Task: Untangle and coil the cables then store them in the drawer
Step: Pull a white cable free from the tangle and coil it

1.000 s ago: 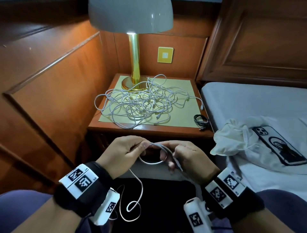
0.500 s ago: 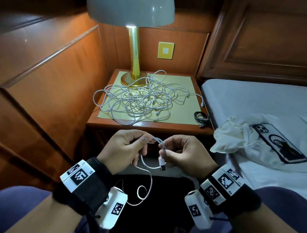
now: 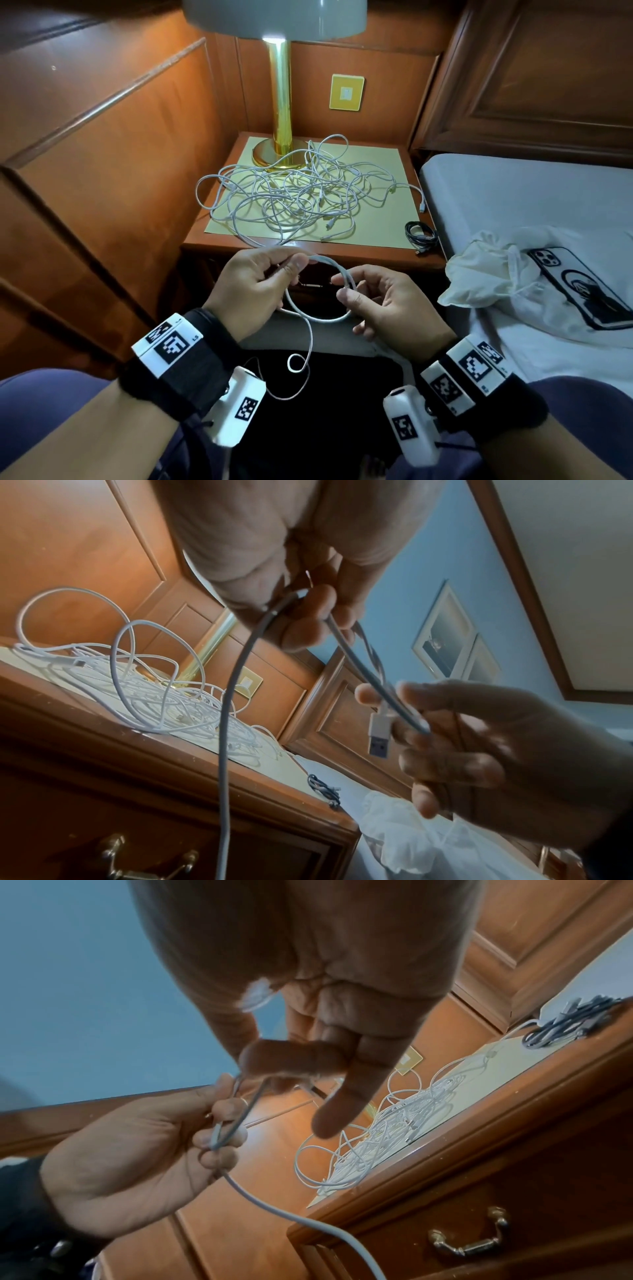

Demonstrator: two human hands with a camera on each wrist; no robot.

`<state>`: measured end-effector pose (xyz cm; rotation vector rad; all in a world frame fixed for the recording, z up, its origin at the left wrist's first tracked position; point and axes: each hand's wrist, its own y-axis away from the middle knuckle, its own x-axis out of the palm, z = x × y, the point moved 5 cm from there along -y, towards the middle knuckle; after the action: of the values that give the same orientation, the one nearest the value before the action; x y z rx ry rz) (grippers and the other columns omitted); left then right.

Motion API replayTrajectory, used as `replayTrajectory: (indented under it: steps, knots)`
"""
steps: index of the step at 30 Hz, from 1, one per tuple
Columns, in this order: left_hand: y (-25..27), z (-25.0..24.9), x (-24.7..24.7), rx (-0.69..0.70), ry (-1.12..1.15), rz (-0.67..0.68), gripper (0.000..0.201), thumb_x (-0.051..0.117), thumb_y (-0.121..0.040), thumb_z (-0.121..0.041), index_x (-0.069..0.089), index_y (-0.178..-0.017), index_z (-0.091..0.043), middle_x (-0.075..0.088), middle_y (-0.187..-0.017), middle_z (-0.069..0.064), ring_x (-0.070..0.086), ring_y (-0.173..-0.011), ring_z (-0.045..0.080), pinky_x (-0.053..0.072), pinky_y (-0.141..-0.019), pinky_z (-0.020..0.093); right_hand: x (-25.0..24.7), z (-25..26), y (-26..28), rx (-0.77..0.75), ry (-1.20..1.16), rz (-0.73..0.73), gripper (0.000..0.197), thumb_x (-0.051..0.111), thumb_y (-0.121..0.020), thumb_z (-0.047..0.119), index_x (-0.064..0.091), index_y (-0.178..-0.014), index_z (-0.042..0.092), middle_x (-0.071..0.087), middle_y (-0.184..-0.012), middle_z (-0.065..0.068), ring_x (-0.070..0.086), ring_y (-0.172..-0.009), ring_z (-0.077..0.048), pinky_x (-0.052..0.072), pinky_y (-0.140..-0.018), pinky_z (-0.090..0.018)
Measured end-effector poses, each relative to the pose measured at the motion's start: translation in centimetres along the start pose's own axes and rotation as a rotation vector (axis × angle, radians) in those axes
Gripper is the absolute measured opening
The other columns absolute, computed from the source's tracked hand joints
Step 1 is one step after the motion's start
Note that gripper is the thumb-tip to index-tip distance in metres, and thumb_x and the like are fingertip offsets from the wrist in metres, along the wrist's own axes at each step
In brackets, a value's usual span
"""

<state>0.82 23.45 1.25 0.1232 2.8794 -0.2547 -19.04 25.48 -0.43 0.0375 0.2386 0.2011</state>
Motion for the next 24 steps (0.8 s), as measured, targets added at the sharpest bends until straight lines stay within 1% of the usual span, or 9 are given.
replayTrajectory:
  steps: [4,7,10,12,15,16,20,22,24]
  knots:
    - [-0.2,-0.5,-0.2,0.038,-0.011,-0.002,0.01,0.064,-0.093,-0.025,0.073,-0.095,-0.024,0.064,-0.063,-0.022,0.057,-0.053,-0.001,0.047,-0.05,0.017,-0.4,0.8,-0.1,-0.028,-0.098,-0.01,0.016,0.066,-0.093,0.026,0.075,-0.102,0.016,0.059,-0.074,-0.013,0.05,-0.047,-0.012,0.046,-0.048,-0.022]
    - [-0.2,-0.9,0.0,0.068,0.023,0.043,0.018,0.061,-0.087,-0.034,0.074,-0.096,-0.026,0.063,-0.064,-0.02,0.053,-0.056,0.0,0.046,-0.054,0.016,0.1,1.0,-0.1,0.037,-0.227,0.071,0.021,0.055,-0.1,0.014,0.07,-0.114,0.01,0.067,-0.072,-0.001,0.052,-0.045,-0.01,0.039,-0.038,-0.018]
    - [-0.1,-1.4,0.4,0.125,0.015,0.092,0.021,0.061,-0.09,-0.026,0.075,-0.101,-0.017,0.064,-0.067,-0.023,0.055,-0.061,-0.002,0.042,-0.059,0.007,0.9,0.9,0.2,0.054,-0.28,0.169,0.025,0.048,-0.102,0.012,0.067,-0.116,0.005,0.07,-0.088,-0.006,0.052,-0.044,-0.01,0.036,-0.034,-0.017]
    - [-0.2,-1.2,0.4,0.14,-0.013,0.105,0.017,0.062,-0.096,-0.018,0.075,-0.103,-0.01,0.064,-0.068,-0.023,0.055,-0.061,-0.003,0.042,-0.061,0.007,0.9,0.9,0.1,0.039,-0.262,0.175,0.023,0.049,-0.101,0.012,0.069,-0.108,0.004,0.065,-0.083,-0.01,0.047,-0.042,-0.01,0.035,-0.035,-0.017]
    - [-0.5,-1.0,0.3,0.195,-0.138,0.163,0.023,0.058,-0.099,-0.025,0.073,-0.101,-0.008,0.065,-0.072,-0.013,0.06,-0.07,0.003,0.047,-0.071,0.019,0.0,1.1,-0.3,0.04,-0.369,0.097,0.02,0.056,-0.093,0.016,0.068,-0.096,0.001,0.058,-0.072,-0.006,0.038,-0.039,-0.009,0.032,-0.037,-0.02]
    - [-0.6,-0.7,0.3,0.203,-0.174,0.196,0.022,0.057,-0.1,-0.023,0.074,-0.1,-0.009,0.067,-0.073,-0.014,0.061,-0.073,0.001,0.047,-0.072,0.017,-0.5,1.1,-0.5,0.05,-0.451,0.063,0.022,0.057,-0.089,0.018,0.065,-0.096,-0.002,0.056,-0.071,-0.006,0.035,-0.038,-0.007,0.031,-0.037,-0.02]
    - [-1.8,0.6,-1.7,0.128,-0.27,0.186,0.022,0.06,-0.099,-0.019,0.072,-0.095,-0.036,0.074,-0.087,-0.006,0.066,-0.083,0.006,0.049,-0.077,0.019,-4.0,1.2,-1.0,0.082,-0.67,-0.121,0.022,0.054,-0.089,0.018,0.061,-0.096,-0.002,0.054,-0.072,-0.004,0.032,-0.036,-0.003,0.029,-0.039,-0.018]
    - [-2.8,1.3,-3.9,0.067,-0.322,0.121,0.02,0.064,-0.096,-0.022,0.073,-0.094,-0.039,0.075,-0.094,-0.018,0.067,-0.089,-0.001,0.047,-0.08,0.012,-5.9,1.0,-1.0,0.095,-0.734,-0.204,0.019,0.052,-0.093,0.017,0.065,-0.094,0.004,0.056,-0.071,-0.002,0.032,-0.036,-0.002,0.031,-0.039,-0.017]
    - [-3.4,1.7,-5.7,0.042,-0.393,-0.001,0.019,0.069,-0.093,-0.025,0.071,-0.087,-0.042,0.072,-0.093,-0.026,0.067,-0.094,-0.001,0.046,-0.083,0.009,-6.8,0.9,-0.8,0.096,-0.75,-0.23,0.021,0.049,-0.097,0.016,0.066,-0.094,0.005,0.057,-0.071,-0.002,0.032,-0.035,-0.003,0.033,-0.039,-0.017]
